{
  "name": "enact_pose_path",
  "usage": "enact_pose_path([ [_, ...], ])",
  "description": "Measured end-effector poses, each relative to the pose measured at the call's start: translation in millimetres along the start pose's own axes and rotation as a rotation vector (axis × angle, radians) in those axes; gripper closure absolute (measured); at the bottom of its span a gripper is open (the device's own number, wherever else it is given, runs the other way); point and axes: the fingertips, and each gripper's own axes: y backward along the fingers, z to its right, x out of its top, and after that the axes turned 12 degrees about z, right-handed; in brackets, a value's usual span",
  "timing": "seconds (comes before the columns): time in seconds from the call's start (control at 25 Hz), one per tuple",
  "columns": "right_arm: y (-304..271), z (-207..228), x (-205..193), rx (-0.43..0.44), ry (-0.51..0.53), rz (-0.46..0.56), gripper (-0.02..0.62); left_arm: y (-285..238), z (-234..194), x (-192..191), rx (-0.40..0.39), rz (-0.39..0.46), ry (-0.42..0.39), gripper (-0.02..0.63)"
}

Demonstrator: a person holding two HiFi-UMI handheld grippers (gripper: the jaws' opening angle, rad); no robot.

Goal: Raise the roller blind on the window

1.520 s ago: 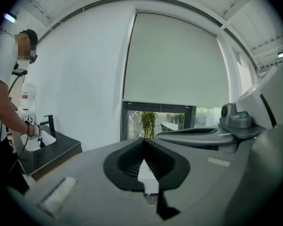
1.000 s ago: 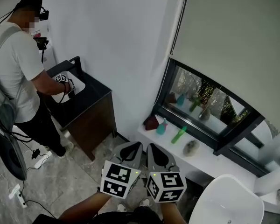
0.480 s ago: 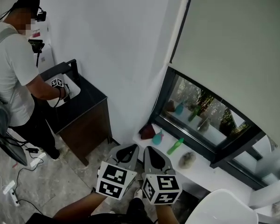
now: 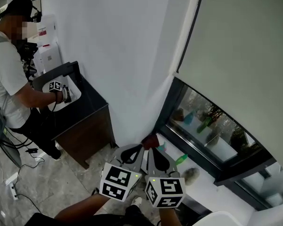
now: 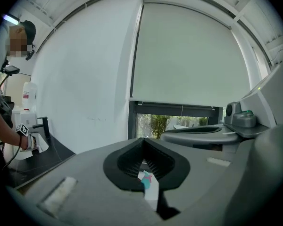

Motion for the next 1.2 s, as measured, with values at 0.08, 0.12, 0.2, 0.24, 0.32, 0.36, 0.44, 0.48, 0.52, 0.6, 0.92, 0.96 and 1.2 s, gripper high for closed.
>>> enact_pose_path([
  [0.08, -10, 12, 4, 0.017, -0.004, 0.005, 0.6, -17, -2, 3, 0.016, 0.006, 0.006, 0.609],
  [0.12, -15, 18, 6, 0.025, -0.003, 0.009, 0.6, -25, -2, 4, 0.023, 0.008, 0.009, 0.609],
  [0.2, -22, 31, 7, 0.041, -0.001, 0.011, 0.6, -40, -1, 4, 0.032, 0.01, 0.015, 0.609],
  [0.24, -24, 37, 6, 0.049, -0.002, 0.008, 0.6, -47, 0, 4, 0.036, 0.01, 0.016, 0.609],
  [0.32, -30, 48, 7, 0.064, -0.008, 0.007, 0.6, -60, 2, 4, 0.044, 0.006, 0.008, 0.609],
  [0.36, -34, 53, 8, 0.074, -0.009, 0.011, 0.6, -67, 3, 4, 0.046, 0.003, 0.001, 0.609],
  [0.44, -39, 61, 12, 0.103, -0.001, 0.024, 0.6, -78, 6, 5, 0.052, -0.002, -0.008, 0.609],
  [0.48, -41, 64, 13, 0.121, 0.004, 0.032, 0.598, -82, 7, 6, 0.057, -0.003, -0.01, 0.609],
  [0.52, -43, 67, 14, 0.139, 0.006, 0.037, 0.594, -85, 7, 6, 0.063, -0.004, -0.012, 0.609],
  [0.6, -49, 71, 15, 0.167, 0.001, 0.043, 0.593, -90, 4, 4, 0.078, -0.011, -0.014, 0.609],
  [0.92, -75, 78, 9, 0.193, -0.013, 0.031, 0.593, -109, -12, 4, 0.098, -0.019, -0.051, 0.609],
  [0.96, -80, 79, 10, 0.194, -0.01, 0.032, 0.592, -113, -15, 5, 0.093, -0.016, -0.047, 0.609],
  [1.2, -104, 88, 20, 0.173, 0.012, 0.058, 0.592, -139, -29, 17, 0.033, 0.018, -0.033, 0.606],
])
